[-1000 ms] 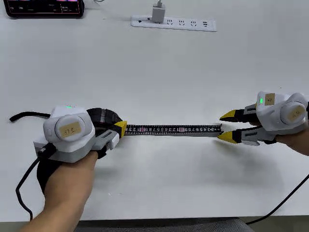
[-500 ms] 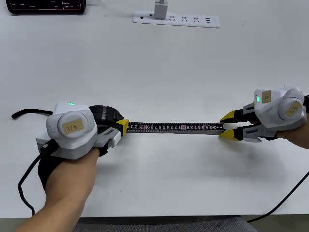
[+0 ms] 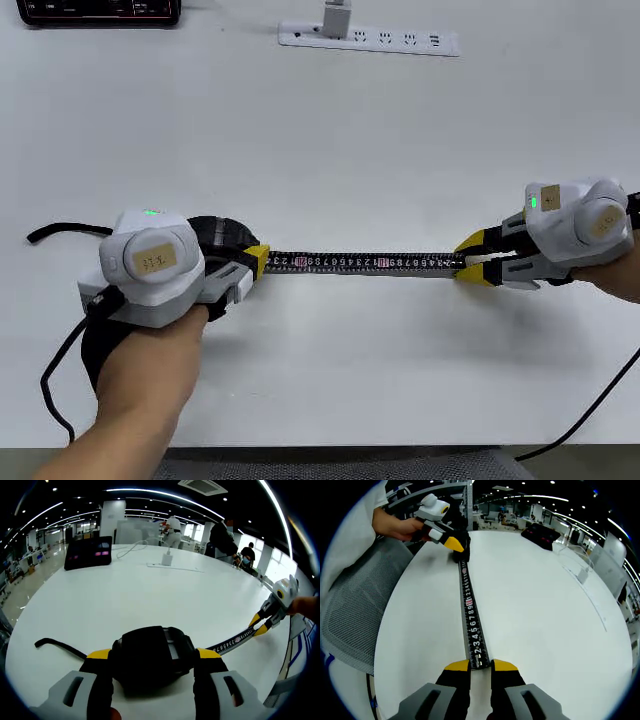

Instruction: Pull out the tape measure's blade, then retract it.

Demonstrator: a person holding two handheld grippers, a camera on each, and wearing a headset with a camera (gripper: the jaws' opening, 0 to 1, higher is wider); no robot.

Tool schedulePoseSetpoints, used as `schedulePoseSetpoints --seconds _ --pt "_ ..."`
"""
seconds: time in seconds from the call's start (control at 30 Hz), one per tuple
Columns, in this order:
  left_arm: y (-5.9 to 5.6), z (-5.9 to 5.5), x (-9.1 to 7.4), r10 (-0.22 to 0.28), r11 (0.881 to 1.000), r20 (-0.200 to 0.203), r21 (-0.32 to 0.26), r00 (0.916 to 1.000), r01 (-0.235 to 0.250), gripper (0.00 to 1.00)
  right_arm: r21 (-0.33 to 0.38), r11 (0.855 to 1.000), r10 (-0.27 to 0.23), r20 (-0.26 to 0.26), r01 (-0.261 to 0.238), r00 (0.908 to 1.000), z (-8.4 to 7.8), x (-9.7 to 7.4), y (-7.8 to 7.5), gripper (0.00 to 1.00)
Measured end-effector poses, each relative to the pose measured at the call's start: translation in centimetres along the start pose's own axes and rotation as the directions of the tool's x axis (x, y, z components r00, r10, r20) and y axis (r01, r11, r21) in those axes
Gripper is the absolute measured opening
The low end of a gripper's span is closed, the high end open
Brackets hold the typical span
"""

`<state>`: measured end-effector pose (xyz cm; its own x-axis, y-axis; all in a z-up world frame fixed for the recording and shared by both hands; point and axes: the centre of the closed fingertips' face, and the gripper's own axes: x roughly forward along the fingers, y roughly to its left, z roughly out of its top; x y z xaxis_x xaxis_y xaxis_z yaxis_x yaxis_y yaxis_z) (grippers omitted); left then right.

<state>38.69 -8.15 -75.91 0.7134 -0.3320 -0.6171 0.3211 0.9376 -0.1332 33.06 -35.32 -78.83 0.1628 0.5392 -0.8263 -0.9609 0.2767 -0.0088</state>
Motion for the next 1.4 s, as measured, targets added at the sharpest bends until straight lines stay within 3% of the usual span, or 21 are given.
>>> schedulePoseSetpoints --seconds 0.43,0.9,1.4 --pt "0.2 -0.1 0.1 0.008 1.000 -0.025 0.008 0.9997 -0.008 0.58 -0.013 1.000 -0.004 -0.004 0.003 1.0000 0.0 -0.1 -0.3 0.11" --pt "0.1 -0.1 0.2 -0.004 1.000 -0.020 -0.012 0.9998 0.003 0.58 -0.018 1.000 -0.001 0.003 0.001 1.0000 0.4 0.0 -0.4 0.10" --pt "0.1 -0.2 0.0 -0.019 1.000 -0.022 -0.019 0.9996 0.018 0.58 -0.031 0.999 0.019 0.041 -0.017 0.9990 2.8 1.2 -0.3 0.10"
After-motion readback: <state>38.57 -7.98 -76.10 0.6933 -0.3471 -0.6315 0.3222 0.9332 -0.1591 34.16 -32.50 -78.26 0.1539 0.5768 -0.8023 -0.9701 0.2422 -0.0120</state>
